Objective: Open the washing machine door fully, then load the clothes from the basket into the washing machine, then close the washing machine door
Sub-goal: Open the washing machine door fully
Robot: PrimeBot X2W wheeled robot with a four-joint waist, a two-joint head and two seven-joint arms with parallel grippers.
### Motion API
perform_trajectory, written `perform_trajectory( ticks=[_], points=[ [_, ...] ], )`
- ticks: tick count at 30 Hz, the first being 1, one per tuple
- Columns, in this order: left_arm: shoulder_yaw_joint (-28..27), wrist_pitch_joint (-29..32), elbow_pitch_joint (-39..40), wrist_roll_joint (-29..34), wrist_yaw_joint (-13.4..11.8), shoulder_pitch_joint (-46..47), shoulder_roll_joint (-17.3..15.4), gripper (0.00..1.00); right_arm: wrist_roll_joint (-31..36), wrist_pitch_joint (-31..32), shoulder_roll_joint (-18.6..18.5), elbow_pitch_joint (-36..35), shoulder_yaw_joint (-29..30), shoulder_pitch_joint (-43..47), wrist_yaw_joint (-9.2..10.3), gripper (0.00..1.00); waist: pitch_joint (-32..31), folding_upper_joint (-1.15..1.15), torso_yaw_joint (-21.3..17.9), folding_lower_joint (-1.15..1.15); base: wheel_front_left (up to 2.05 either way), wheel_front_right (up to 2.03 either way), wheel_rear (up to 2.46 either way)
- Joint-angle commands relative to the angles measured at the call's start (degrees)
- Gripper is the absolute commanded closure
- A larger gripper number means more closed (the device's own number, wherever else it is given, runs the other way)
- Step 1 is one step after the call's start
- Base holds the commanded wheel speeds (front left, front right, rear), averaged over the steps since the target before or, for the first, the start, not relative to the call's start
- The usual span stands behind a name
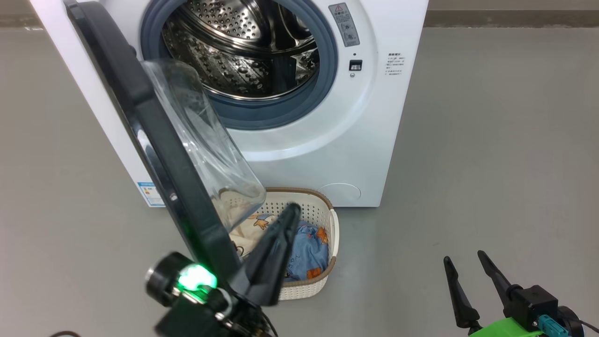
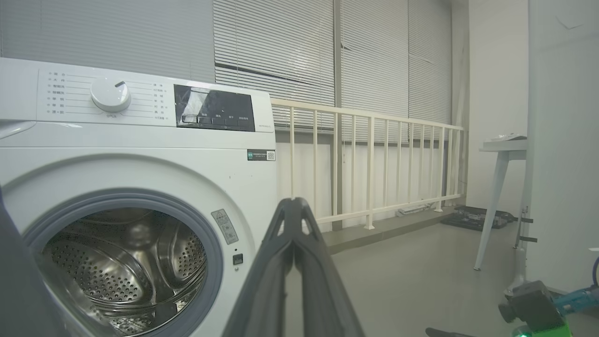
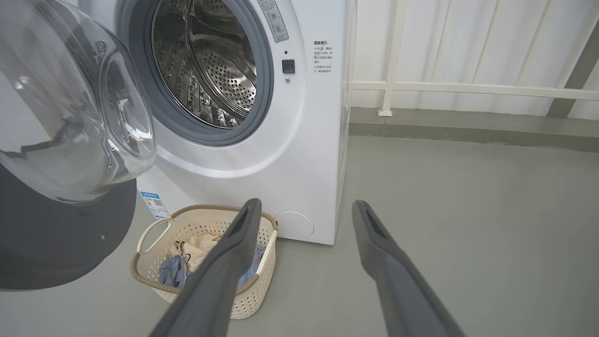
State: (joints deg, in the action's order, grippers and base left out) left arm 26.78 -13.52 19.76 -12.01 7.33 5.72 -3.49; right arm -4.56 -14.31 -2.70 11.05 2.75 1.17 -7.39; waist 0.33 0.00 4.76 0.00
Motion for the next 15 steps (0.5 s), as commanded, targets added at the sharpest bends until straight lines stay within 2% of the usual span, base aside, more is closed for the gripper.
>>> perform_trajectory(
  ticks=[1,9,15],
  points=[
    [-0.82,0.34,0.41,-0.6,0.15,0.55,-0.39,1.0,0.37,-0.69,-0.2,-1.11,-1.47,-1.06,-0.1,0.0,0.03,0.0,0.06,0.0,0.0,0.0,0.0],
    [3.78,0.28,-4.53,-2.24,0.15,-0.88,-0.32,1.0,0.31,-0.69,-0.2,-0.79,-1.68,-1.3,-0.1,0.0,0.26,0.0,0.26,0.0,0.0,0.0,0.0],
    [5.21,-0.04,-9.79,-3.72,0.15,-2.09,-0.35,1.0,0.42,-0.69,-0.33,-0.48,-1.93,-1.37,-0.1,0.0,0.18,0.0,0.15,0.0,0.0,0.0,0.0]
  ],
)
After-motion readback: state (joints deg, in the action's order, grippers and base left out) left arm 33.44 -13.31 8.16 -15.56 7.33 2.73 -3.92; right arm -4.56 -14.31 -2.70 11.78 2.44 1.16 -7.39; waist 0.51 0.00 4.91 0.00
